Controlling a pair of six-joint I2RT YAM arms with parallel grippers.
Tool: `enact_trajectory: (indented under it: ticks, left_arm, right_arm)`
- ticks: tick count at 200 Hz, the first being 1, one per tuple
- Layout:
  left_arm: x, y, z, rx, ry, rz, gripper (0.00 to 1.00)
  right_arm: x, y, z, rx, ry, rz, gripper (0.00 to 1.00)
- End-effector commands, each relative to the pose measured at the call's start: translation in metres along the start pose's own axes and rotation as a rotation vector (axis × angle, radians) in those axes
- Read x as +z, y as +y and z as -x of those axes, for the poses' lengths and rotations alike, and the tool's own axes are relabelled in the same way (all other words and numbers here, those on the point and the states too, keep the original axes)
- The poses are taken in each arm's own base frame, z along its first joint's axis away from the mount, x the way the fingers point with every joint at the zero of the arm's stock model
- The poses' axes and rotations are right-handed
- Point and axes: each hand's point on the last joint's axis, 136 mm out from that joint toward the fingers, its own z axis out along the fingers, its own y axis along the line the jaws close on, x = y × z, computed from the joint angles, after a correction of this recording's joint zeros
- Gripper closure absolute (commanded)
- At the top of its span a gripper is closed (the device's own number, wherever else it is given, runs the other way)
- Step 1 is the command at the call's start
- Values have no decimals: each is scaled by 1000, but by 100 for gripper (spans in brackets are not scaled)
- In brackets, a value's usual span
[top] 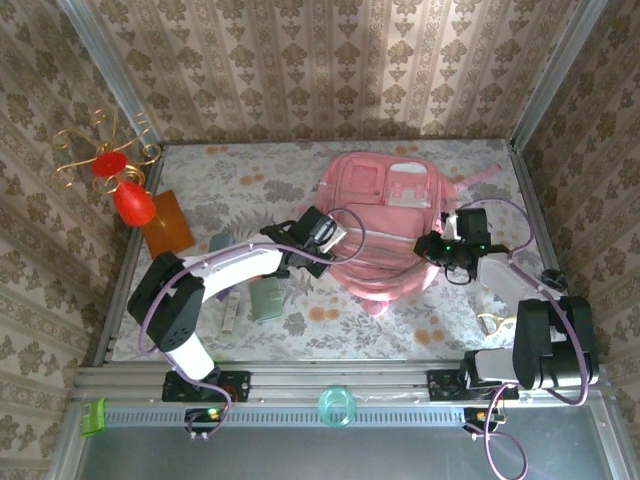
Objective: Pack the student bag
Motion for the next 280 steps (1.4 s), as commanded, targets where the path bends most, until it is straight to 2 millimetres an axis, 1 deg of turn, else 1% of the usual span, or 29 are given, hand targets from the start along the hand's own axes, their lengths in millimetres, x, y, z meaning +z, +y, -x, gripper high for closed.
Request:
enact_trajectory:
  ticks: [1,12,16,31,37,52,68,85,101,125,144,148,151,155,166,172,186,204,228,261,280]
  left_arm:
    - [-13,43,-26,16,109,154,100]
    - [-13,40,-25,9,107,124,100]
    - [-13,36,-24,6,99,98,100]
    - [-16,10,-13,-23,36,-41,100]
    - [-18,3,-8,-37,10,-82,100]
    - [-24,-12,0,-59,-28,-155,100]
    - [-29,-24,5,-65,-53,-204,100]
    - [-33,-37,8,-73,-72,-254,100]
    - [-31,-47,9,-82,-81,-293,100]
    - [-28,-55,12,-101,-90,-312,100]
    - [-28,-59,16,-118,-104,-317,100]
    - [-28,-60,17,-120,-107,-317,100]
    - [-27,-62,18,-119,-108,-321,100]
    - [-28,-63,19,-117,-112,-324,100]
    - [-27,-66,20,-112,-113,-325,100]
    - [-27,-67,20,-109,-111,-326,100]
    - [-26,-67,21,-104,-110,-325,100]
    - [-24,-67,20,-98,-100,-320,100]
    - [-24,-67,21,-88,-102,-317,100]
    - [-22,-67,19,-79,-90,-313,100]
    - [-22,-67,19,-78,-92,-314,100]
  right_arm:
    - [-17,-20,27,-36,-54,-121,100]
    - [-15,-15,34,-31,-62,-105,100]
    - [-14,-11,36,-24,-64,-87,100]
    - [-6,14,42,-26,-65,10,100]
    - [3,19,40,-29,-38,22,97]
    - [14,43,42,-81,-5,48,90]
    - [20,55,47,-103,6,49,82]
    - [20,56,60,-118,-23,23,73]
    - [16,49,69,-137,-41,-49,64]
    - [3,38,71,-136,-77,-131,48]
    - [-10,35,57,-120,-92,-146,39]
    - [-10,33,51,-112,-85,-147,37]
    - [-18,39,51,-114,-106,-132,34]
    - [-21,40,46,-108,-110,-124,32]
    - [-28,44,34,-76,-117,-83,31]
    - [-28,48,25,-52,-111,-48,31]
    - [-30,63,6,12,-97,59,30]
    - [-25,75,-19,86,-56,134,31]
    - [-14,90,-39,148,-18,206,35]
    - [3,106,-52,182,17,251,37]
    - [12,99,-54,201,-1,216,39]
